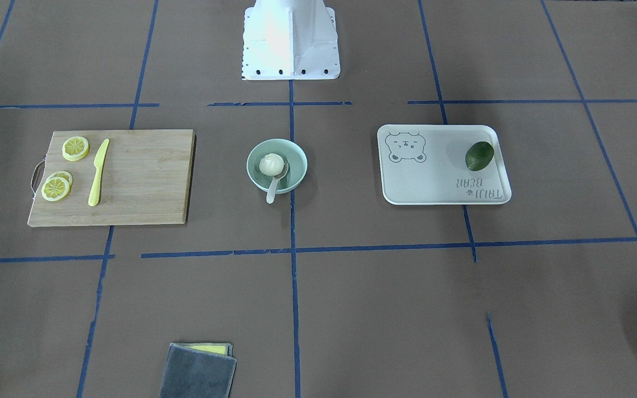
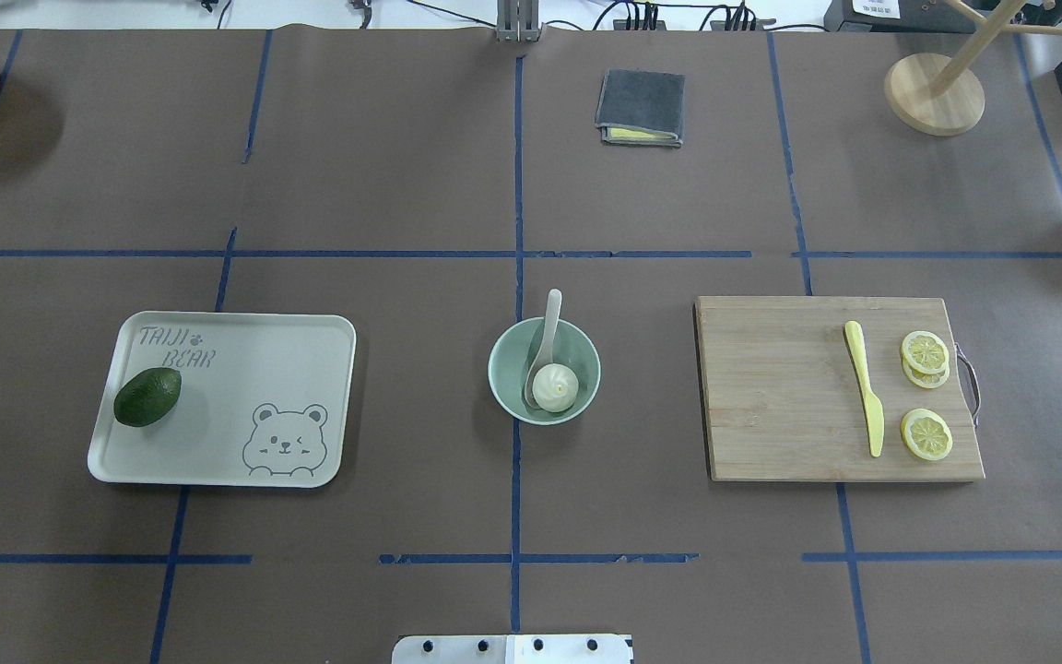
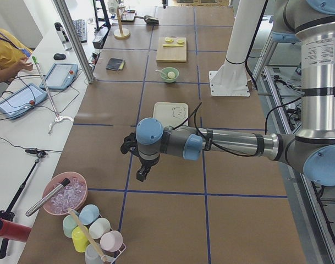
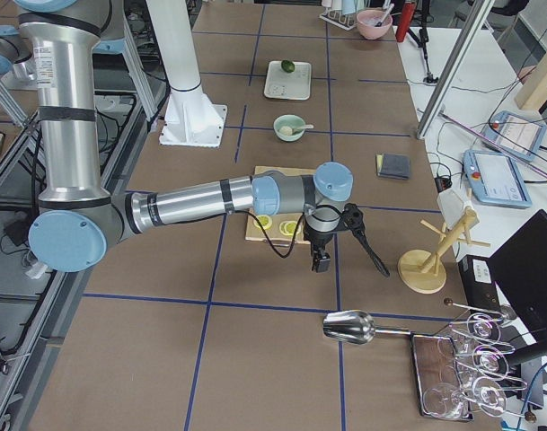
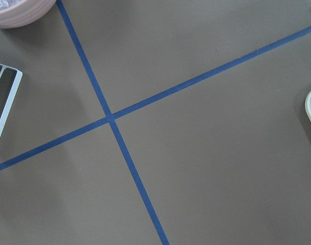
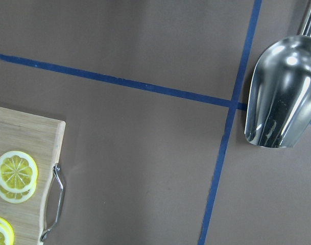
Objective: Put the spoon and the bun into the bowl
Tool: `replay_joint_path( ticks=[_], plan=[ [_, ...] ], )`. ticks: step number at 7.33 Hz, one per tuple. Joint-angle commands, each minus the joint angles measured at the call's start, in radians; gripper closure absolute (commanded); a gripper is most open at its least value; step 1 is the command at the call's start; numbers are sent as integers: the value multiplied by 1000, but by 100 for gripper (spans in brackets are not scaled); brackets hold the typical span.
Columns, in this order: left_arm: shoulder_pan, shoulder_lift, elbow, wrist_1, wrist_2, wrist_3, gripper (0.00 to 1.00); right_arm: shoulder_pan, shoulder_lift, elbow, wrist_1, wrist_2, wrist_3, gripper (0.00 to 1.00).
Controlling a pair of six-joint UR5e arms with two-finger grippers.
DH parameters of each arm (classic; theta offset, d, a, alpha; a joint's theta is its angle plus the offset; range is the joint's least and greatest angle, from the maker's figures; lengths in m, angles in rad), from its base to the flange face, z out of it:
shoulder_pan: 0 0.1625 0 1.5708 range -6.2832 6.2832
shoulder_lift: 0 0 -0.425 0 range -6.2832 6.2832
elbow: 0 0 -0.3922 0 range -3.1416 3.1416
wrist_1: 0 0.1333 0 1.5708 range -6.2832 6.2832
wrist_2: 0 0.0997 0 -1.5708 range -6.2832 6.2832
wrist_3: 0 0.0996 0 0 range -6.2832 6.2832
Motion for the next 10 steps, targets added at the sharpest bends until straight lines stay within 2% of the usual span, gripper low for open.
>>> replay_joint_path(
  ticks=[1, 4, 10],
  plan=[
    [-7, 5, -3, 1, 0, 1, 0, 33, 10, -59, 1, 27, 2, 0],
    [-7, -1, -14, -6, 3, -1, 0, 34, 21, -78, 4, 24, 2, 0],
    [-11, -26, 38, -6, 1, -10, 0, 34, 19, -78, 5, 22, -1, 0]
  ],
)
